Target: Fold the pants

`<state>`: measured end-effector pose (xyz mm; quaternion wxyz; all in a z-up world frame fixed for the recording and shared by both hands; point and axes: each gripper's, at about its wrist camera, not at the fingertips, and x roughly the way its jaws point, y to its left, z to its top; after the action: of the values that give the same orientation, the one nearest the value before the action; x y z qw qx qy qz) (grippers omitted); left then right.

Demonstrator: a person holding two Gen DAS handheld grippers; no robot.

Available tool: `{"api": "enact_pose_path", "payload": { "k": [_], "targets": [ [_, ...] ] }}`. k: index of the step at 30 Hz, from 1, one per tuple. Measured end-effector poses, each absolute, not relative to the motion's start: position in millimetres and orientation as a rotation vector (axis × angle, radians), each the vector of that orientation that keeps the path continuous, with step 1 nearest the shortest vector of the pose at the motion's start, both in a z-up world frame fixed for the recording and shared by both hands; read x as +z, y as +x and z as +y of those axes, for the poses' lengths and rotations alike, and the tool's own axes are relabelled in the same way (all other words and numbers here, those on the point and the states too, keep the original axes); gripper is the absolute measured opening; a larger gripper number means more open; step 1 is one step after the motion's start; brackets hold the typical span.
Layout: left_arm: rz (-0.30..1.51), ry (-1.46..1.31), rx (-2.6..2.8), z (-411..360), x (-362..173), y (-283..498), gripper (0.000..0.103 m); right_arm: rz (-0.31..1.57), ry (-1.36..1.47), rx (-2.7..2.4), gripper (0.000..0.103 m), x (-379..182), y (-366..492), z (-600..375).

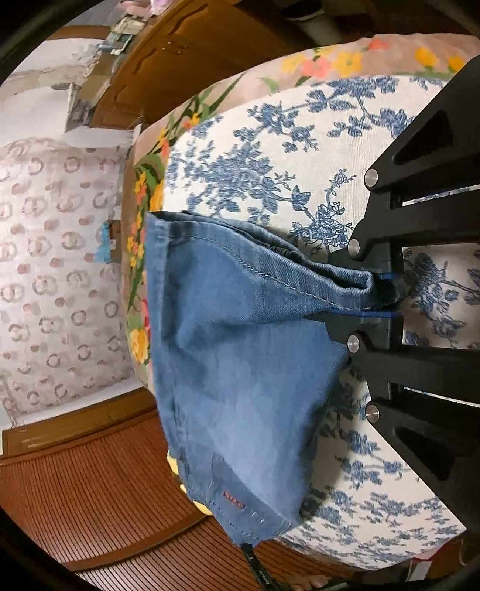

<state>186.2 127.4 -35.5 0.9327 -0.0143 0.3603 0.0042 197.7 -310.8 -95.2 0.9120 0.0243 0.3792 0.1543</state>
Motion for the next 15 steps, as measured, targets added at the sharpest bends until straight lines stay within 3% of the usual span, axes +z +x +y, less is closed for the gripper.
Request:
{"api": "enact_pose_path", "payload": {
  "k": [15],
  "targets": [
    [0.676, -0.056, -0.046, 121, -13, 106, 0.010, 0.694, 0.026, 0.354, 0.009, -62, 108, -345]
  ]
}}
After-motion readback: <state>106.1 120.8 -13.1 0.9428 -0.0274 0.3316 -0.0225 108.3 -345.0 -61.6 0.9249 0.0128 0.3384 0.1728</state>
